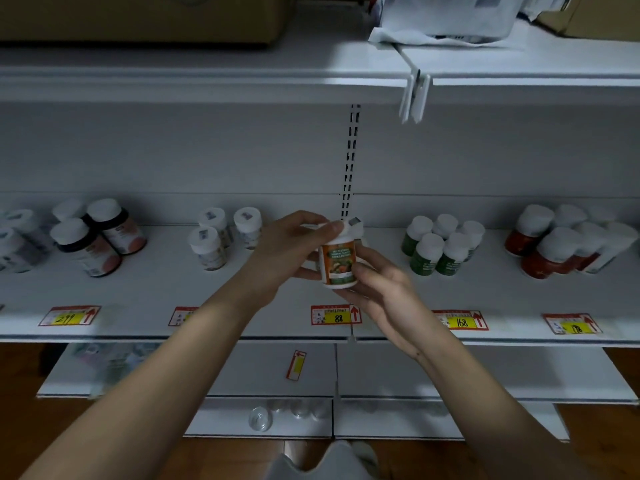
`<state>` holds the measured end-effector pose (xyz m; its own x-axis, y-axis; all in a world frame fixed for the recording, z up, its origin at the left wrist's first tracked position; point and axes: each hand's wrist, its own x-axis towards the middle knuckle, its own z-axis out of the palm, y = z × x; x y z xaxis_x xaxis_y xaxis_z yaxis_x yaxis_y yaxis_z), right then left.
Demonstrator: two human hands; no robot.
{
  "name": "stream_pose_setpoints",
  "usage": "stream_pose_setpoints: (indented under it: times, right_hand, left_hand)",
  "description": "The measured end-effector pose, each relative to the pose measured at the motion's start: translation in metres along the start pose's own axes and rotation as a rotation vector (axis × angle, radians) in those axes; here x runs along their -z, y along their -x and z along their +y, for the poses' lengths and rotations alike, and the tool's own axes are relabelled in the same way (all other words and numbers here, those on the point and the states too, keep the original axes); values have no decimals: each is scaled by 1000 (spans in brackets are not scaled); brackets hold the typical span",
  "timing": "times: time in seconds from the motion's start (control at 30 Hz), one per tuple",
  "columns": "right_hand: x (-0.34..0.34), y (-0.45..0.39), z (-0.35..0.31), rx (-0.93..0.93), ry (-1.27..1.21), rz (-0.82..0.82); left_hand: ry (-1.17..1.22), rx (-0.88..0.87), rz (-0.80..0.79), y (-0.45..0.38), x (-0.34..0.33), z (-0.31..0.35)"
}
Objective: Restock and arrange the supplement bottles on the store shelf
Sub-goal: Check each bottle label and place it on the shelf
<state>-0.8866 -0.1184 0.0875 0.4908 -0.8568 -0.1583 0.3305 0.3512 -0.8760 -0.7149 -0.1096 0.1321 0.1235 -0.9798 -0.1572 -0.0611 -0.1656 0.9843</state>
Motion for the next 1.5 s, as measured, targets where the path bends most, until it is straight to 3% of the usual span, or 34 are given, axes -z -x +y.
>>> stream_pose_setpoints:
  times: [0.47,0.77,0.9,1.1,1.33,1.5]
  right_hand:
    - [-7,1,-9,97,-3,140]
    - [-11,1,-16,298,394,299]
    - [-8,1,-17,359,443,299]
    - [7,-1,-25,188,61,215]
    - [15,-2,-33,357,381,339]
    - [18,-1,-35,405,417,331]
  left_hand:
    - [49,-64,82,0,-15,-2]
    - [78,-40,26,4,-20,4]
    - [111,-50,-6,5,-23,8]
    - [175,-33,38,0,-28,12]
    - [125,-59,-3,-1,-48,19]
    - [115,-71,47,-2,-60,23]
